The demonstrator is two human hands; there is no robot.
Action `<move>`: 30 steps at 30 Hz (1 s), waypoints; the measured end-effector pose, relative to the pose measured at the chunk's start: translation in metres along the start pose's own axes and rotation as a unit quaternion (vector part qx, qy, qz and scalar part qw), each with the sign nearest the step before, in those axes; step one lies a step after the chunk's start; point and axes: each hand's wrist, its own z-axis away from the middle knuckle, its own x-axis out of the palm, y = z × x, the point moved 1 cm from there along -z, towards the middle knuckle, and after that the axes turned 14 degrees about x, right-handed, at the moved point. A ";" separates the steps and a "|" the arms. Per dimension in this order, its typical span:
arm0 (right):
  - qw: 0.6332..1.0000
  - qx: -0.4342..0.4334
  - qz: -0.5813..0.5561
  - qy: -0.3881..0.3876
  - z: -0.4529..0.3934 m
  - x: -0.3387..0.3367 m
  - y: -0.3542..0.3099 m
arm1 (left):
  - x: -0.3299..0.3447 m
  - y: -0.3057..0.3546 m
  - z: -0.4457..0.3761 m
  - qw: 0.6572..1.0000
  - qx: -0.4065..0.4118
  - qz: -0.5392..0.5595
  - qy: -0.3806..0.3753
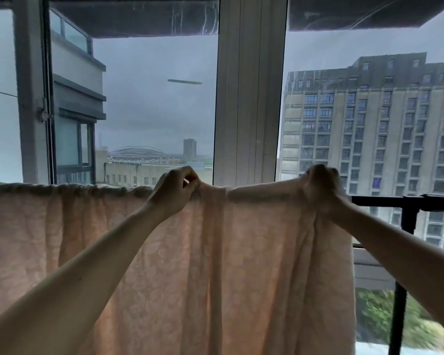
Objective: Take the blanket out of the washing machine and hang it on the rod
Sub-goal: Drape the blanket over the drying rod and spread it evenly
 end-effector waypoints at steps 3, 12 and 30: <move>0.999 -0.014 0.035 0.020 -0.001 -0.006 0.007 | 0.005 0.003 -0.001 1.000 0.004 0.006 -0.007; 0.952 -0.287 -0.078 -0.076 0.052 0.020 -0.043 | 0.015 0.006 0.001 1.000 0.012 0.000 -0.025; 0.987 -0.149 0.016 0.065 0.017 -0.008 0.009 | 0.021 0.012 0.002 0.999 0.036 -0.030 0.008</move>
